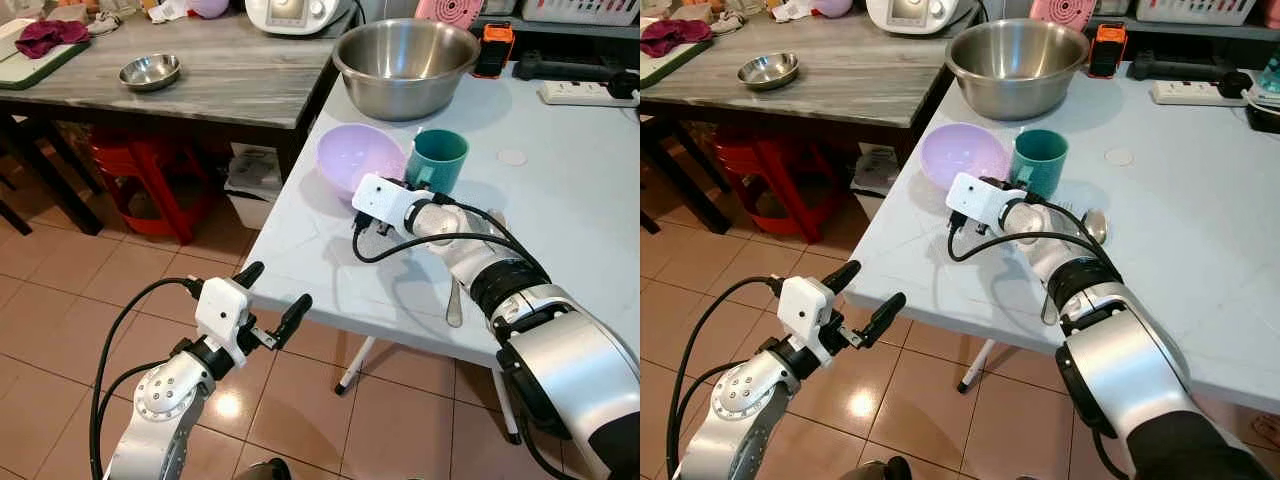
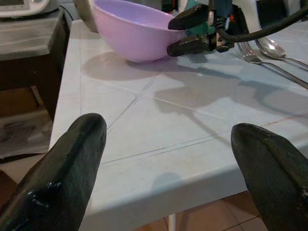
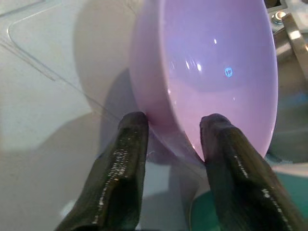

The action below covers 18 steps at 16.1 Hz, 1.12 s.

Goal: Setting the table

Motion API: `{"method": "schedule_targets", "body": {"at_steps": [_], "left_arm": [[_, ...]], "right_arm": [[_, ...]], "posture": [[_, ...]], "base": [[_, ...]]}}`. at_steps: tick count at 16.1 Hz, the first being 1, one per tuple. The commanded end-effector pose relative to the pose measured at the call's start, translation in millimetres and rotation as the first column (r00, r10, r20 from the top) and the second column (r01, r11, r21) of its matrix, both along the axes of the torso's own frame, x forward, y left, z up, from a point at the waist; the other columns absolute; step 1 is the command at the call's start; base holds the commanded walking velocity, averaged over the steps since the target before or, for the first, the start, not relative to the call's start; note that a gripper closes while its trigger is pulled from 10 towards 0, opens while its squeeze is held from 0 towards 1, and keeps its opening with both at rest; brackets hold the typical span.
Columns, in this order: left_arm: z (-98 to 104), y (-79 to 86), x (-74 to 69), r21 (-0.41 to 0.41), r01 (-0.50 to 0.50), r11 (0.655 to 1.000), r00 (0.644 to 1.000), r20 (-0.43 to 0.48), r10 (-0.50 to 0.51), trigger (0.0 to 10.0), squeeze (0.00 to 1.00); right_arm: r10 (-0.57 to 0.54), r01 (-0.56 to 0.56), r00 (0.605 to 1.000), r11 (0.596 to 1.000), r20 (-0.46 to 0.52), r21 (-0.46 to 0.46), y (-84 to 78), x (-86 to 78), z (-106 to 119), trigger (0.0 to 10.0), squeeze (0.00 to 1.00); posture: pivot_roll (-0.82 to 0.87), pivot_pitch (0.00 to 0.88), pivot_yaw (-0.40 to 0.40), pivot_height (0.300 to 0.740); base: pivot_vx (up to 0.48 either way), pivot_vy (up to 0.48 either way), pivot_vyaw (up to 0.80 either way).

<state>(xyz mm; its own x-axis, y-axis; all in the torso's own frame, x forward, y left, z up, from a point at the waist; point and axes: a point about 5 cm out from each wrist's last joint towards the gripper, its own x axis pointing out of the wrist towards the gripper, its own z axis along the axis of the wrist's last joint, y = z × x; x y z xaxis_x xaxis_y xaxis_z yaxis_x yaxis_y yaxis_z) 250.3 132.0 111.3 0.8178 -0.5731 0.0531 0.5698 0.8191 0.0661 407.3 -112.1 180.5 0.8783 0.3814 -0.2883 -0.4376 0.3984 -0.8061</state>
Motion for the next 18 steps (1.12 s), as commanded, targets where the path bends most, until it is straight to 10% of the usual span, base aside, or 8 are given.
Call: {"method": "schedule_targets", "body": {"at_steps": [1,10,18], "left_arm": [[-4.0,4.4,-0.3,0.034,-0.013,0.999,1.000,-0.019,0.014,10.0,0.00],[-2.8,2.9,2.6,0.057,-0.027,0.998,0.999,-0.029,0.028,10.0,0.00],[-3.5,2.2,3.2,0.073,-0.042,0.996,0.998,-0.038,0.045,10.0,0.00]], "right_arm": [[0.018,-0.018,1.000,1.000,0.025,-0.013,3.7,1.6,6.9,0.0,0.00],[0.035,-0.034,0.998,0.999,0.044,-0.020,1.5,0.3,5.0,0.0,0.00],[0.152,-0.163,0.984,0.979,0.093,0.119,30.7,-3.7,19.8,0.0,0.00]], "posture": [[-0.08,0.141,0.086,0.740],[-0.07,0.133,0.092,0.740],[-0.07,0.127,0.089,0.740]], "base": [[0.000,0.000,0.00],[0.000,0.000,0.00],[0.000,0.000,0.00]]}}
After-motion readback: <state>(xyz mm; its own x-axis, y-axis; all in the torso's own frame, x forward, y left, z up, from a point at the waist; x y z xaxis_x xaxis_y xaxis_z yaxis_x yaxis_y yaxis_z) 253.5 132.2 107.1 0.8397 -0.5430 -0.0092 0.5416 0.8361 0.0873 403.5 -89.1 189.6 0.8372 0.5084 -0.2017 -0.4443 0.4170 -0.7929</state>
